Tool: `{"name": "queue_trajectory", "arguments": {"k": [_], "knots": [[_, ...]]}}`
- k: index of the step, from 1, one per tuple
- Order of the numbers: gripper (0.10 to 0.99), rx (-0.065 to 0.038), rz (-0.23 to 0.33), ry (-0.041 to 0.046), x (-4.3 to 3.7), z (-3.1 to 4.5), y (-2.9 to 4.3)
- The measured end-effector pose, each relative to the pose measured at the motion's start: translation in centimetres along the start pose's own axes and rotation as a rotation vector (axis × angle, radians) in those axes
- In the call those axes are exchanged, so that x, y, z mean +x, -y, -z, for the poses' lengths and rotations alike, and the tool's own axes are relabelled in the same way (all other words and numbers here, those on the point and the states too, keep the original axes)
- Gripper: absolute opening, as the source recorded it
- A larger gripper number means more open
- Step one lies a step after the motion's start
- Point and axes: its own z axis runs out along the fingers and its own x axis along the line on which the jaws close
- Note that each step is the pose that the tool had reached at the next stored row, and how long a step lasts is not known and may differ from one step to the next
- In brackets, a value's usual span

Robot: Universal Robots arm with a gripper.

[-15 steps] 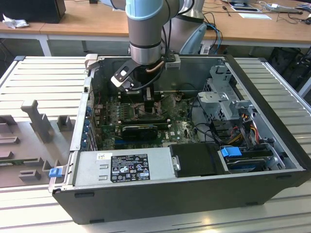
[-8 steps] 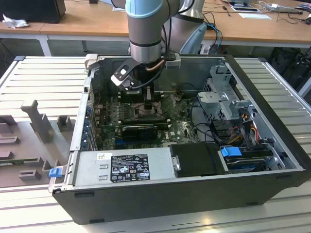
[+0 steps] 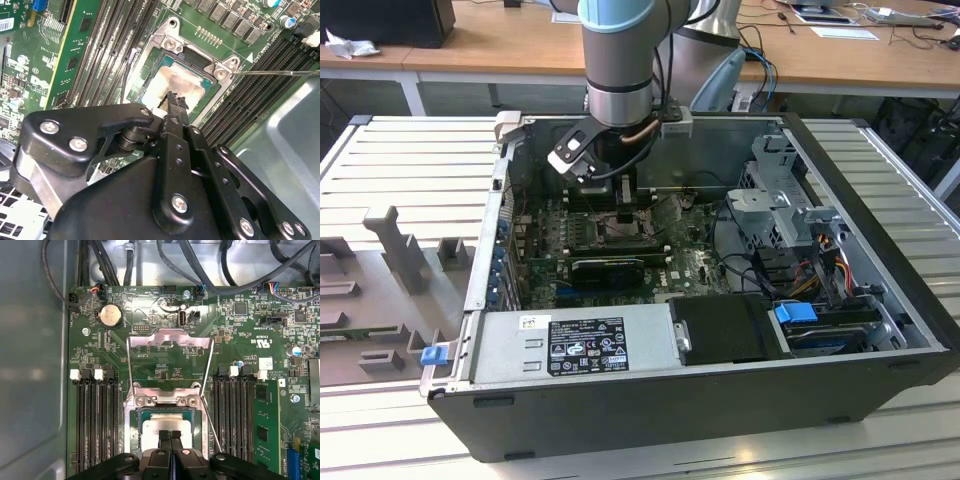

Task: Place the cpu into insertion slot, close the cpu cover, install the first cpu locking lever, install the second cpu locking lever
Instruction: 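Close the cpu cover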

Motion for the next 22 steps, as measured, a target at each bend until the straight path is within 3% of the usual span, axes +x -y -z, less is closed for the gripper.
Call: {"name": "queue_trajectory", "arguments": {"k": [5,6,8,16,22], "knots": [[0.106,0.006,0.0,-0.0013,-0.01,-0.02,-0.53],[0.106,0.013,-0.001,-0.0023,-0.01,-0.04,-0.86],[0.106,0.016,-0.001,-0.0101,-0.01,-0.04,-0.92],[0.106,0.016,-0.001,-0.0107,-0.02,0.49,-0.96],[0.106,0.016,-0.001,-0.0109,0.01,1.28,-1.02]]}}
